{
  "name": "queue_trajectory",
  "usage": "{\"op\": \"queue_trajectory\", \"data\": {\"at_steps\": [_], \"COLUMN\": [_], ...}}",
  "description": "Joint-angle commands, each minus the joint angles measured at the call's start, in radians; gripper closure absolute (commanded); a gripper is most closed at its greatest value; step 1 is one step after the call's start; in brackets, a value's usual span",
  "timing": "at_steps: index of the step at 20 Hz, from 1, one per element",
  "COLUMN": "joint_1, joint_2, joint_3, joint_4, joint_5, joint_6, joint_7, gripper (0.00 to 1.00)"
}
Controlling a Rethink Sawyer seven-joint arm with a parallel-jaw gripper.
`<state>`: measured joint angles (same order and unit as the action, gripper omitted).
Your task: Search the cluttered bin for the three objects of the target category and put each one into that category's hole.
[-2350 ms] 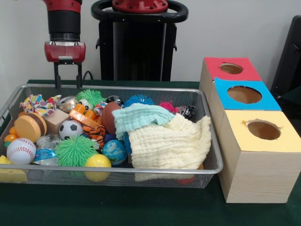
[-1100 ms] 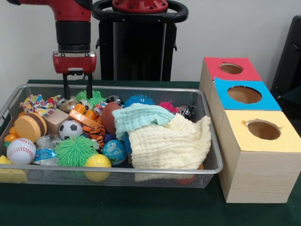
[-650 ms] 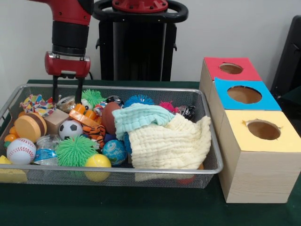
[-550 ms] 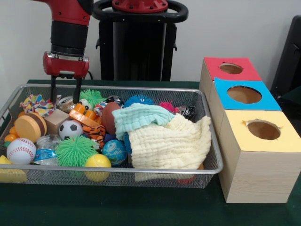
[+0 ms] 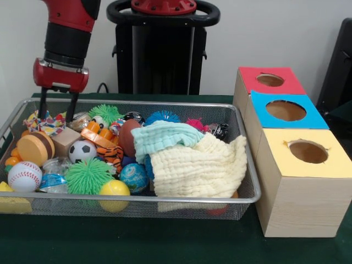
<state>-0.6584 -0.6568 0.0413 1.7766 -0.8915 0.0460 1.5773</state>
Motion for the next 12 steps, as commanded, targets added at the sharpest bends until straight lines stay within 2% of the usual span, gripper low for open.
{"op": "queue_trajectory", "data": {"at_steps": [1,4,8,12], "joint_1": [0.064,0.058,0.056,0.013], "joint_2": [0.095,0.111,0.151,0.170], "joint_3": [-0.096,-0.098,-0.108,-0.073], "joint_4": [-0.132,-0.125,-0.118,-0.063], "joint_5": [-0.048,-0.004,0.012,0.058], "joint_6": [0.130,0.165,0.158,0.162], "joint_7": [0.060,0.052,0.070,0.090], "gripper": [0.00,0.00,0.00,0.00]}}
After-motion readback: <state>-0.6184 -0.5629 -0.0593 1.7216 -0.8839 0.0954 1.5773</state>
